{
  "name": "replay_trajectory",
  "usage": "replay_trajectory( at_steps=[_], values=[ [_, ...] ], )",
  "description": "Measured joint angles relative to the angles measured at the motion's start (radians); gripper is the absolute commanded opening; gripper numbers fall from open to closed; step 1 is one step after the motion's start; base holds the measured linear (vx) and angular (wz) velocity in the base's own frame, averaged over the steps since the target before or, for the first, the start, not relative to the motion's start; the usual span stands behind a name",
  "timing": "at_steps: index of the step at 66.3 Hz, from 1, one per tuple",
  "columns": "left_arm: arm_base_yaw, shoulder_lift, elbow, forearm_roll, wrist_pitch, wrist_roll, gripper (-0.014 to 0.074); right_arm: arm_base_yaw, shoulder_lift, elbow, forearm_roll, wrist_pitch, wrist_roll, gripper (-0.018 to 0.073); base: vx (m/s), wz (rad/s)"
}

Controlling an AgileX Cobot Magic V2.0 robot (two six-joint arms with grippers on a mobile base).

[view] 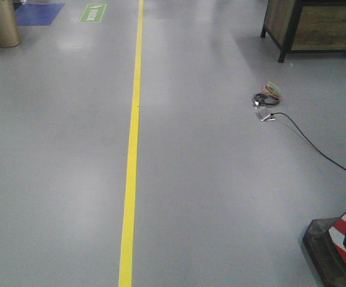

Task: Move and align brake pads A on conveyor
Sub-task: 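Drive along the yellow floor line past the striped cones, then turn the base to face the conveyor belt and approach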

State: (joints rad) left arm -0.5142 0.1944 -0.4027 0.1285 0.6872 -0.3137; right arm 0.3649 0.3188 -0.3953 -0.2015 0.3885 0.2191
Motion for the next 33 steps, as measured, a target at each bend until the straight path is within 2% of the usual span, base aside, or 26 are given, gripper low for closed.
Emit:
replay_trajectory(
  at_steps=[16, 33],
  values=[
    [0.000, 0.000, 0.000, 0.001, 0.000, 0.000, -0.0006, 0.000, 0.000, 0.000, 0.000, 0.000, 0.000, -0.0004, 0.41, -0.34],
    [0.000, 0.000, 0.000, 0.003, 0.000, 0.000, -0.0006, 0.000, 0.000, 0.000, 0.000, 0.000, 0.000, -0.0004, 0.30, -0.76]
  ],
)
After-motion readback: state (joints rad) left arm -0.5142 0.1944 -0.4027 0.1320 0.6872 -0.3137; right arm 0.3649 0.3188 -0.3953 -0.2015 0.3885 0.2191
